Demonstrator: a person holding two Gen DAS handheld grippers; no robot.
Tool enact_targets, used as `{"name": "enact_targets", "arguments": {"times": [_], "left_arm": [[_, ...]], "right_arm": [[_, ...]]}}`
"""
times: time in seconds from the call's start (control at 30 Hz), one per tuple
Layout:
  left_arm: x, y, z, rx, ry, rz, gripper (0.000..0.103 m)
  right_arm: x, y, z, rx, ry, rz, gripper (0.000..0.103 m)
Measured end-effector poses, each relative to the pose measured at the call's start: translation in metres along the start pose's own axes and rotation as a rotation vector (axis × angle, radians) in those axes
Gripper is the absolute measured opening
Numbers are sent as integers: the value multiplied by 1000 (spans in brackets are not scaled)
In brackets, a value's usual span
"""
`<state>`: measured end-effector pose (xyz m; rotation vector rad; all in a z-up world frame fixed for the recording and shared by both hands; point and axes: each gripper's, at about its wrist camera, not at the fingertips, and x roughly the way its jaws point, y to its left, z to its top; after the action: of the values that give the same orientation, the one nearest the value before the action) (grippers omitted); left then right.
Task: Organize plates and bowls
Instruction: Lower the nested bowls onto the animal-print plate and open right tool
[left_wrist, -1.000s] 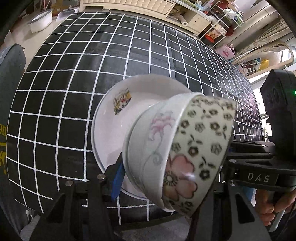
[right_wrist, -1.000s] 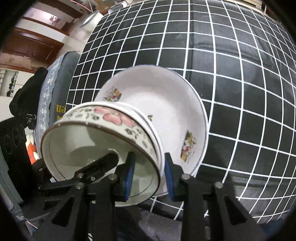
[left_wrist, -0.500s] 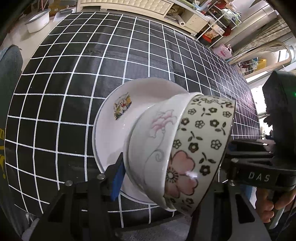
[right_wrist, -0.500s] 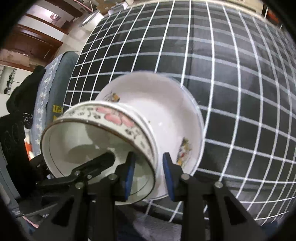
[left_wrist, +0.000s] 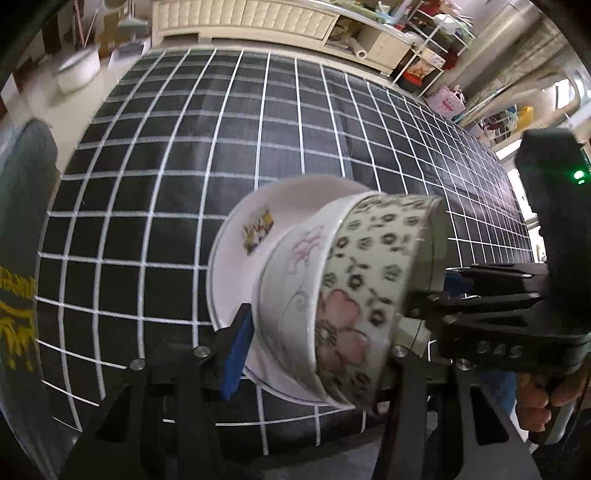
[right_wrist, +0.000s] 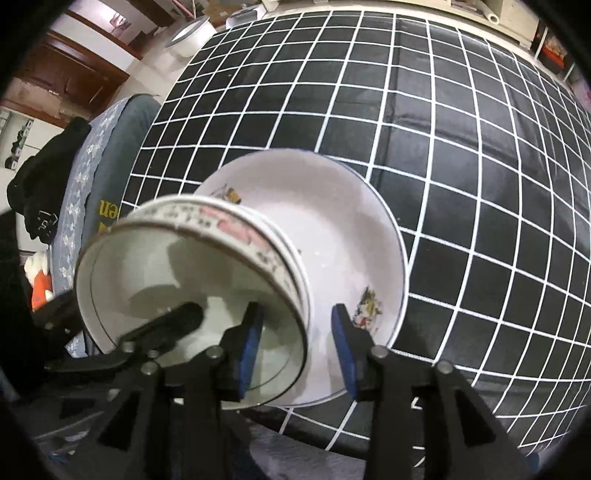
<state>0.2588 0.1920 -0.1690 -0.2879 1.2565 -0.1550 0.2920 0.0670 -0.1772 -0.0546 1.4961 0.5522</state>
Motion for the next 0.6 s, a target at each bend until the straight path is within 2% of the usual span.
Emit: {"name": "enact_targets", "arguments": {"times": [0.17, 0.23, 0.3, 0.4, 0.6], "left_arm": [[-17, 2, 6, -4, -47, 0, 49], [-23, 3, 9, -4, -62, 4, 49], [-23, 5, 11, -5, -64, 16, 49], [-19, 8, 14, -22, -63, 18, 49], [-7, 16, 18, -62, -43, -8, 49]], "right_arm": [[-1, -1, -2, 6, -2, -2, 45], [-4, -4, -2, 13, -12, -10, 48], [-9, -7, -1, 26, -36, -13, 63], [-16, -9, -1, 32, -66, -22, 73], [-19, -6, -1, 7, -88, -39, 74]]}}
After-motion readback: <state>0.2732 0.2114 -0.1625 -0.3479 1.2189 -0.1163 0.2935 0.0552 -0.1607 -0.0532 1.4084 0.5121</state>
